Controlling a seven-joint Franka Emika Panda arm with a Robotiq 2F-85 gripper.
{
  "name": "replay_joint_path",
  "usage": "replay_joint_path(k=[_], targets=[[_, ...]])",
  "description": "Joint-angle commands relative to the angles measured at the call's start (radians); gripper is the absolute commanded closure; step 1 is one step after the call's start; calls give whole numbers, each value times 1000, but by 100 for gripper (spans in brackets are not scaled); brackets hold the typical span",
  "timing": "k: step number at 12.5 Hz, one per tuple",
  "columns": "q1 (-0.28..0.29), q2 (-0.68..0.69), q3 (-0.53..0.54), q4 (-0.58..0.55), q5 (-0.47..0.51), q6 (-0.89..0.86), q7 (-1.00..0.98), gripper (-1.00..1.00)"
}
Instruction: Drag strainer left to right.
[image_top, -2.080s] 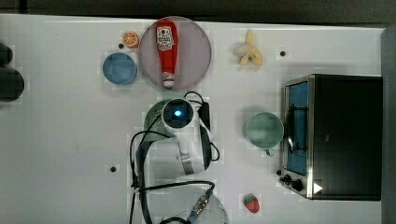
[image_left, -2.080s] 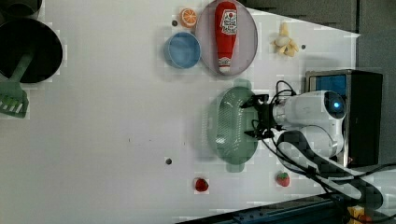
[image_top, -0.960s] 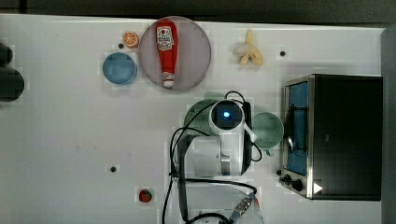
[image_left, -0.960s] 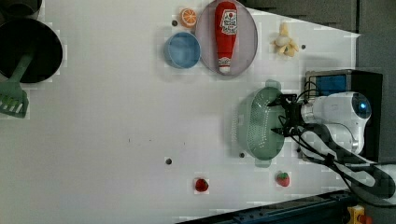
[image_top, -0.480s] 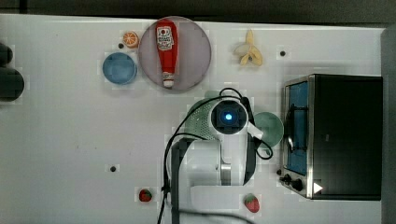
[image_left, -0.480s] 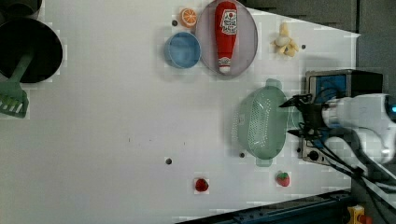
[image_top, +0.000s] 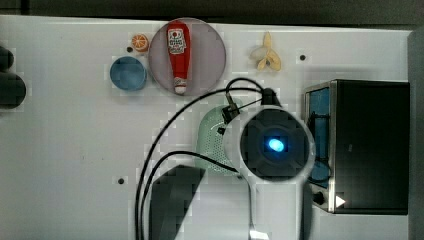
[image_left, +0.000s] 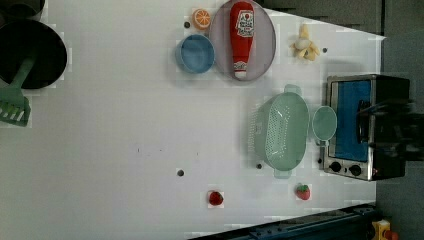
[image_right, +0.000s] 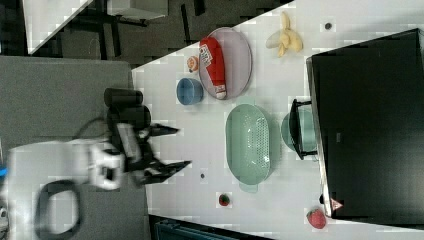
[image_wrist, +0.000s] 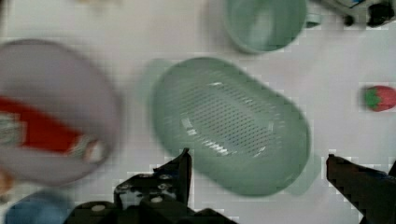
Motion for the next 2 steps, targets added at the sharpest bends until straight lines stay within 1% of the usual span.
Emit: replay_joint_path(k=[1,2], targets=[[-1,-16,32,129,-7,-172,-174,-100],[-1,-25,29,161,-7,-211,-241,-100]])
